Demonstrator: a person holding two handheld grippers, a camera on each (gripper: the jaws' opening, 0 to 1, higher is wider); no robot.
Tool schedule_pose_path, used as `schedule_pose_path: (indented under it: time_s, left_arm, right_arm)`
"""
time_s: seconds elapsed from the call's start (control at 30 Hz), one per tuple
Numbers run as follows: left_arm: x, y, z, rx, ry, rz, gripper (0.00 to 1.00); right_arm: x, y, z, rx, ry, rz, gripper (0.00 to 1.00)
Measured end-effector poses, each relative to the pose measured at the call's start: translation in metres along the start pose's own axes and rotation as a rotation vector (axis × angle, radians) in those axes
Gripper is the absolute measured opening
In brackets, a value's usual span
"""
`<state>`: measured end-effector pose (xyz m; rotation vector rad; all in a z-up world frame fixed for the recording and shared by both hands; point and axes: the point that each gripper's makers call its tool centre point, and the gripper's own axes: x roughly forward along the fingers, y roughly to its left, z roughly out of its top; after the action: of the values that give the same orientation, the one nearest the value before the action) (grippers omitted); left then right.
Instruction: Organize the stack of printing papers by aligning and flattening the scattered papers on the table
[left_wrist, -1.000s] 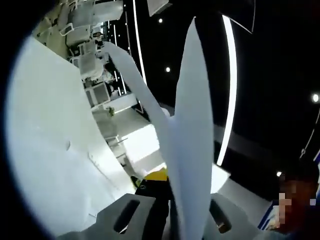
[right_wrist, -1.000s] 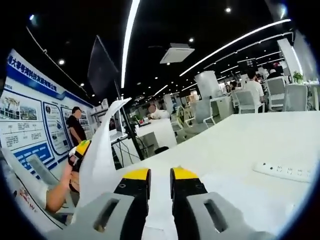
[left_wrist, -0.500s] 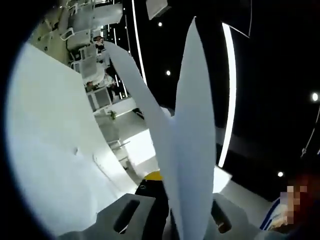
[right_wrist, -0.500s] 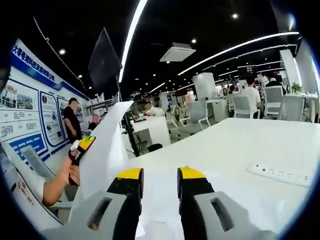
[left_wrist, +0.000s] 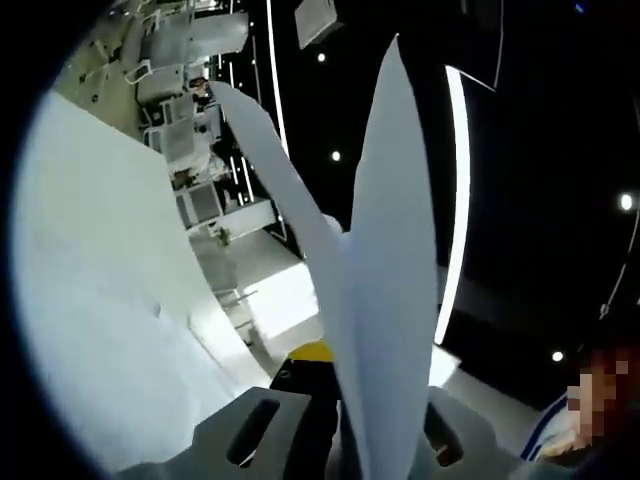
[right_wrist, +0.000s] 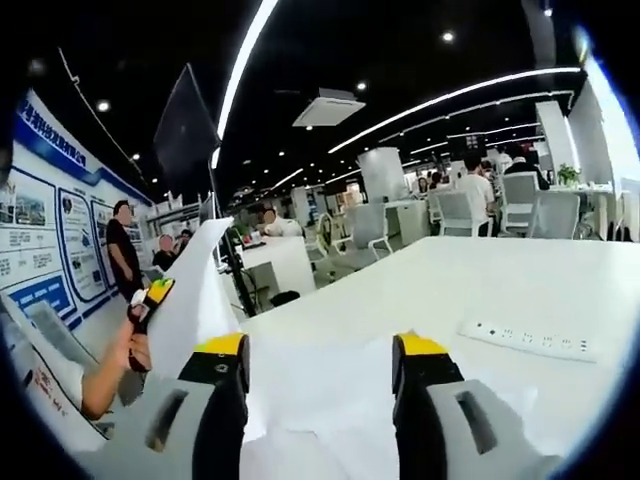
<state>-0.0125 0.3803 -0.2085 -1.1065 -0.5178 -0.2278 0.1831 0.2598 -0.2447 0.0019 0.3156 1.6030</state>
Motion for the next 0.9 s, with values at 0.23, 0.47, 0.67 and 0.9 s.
schedule_pose_path:
  time_s: [0.23, 0.47, 0.67, 0.9]
  left_arm:
    - [-0.007, 0.000, 0.007, 0.000, -0.015, -0.003, 0.06]
    - [-0.011, 0.002, 0.013, -0.002, -0.022, -0.004, 0.06]
    - [-0.016, 0.004, 0.014, 0.002, -0.022, -0.002, 0.06]
    - [-0.022, 0.008, 0.014, -0.013, -0.014, 0.004, 0.06]
  right_arm:
    - [-0.011, -0.017, -0.009, -0.041, 0.046, -0.100, 0.79]
    - [-0.026, -0.023, -0.014, -0.035, 0.068, -0.141, 0.83]
    - [-0.042, -0.023, -0.018, -0.063, 0.090, -0.181, 0.84]
    - [-0.071, -0.024, -0.020, -0.105, 0.109, -0.262, 0.86]
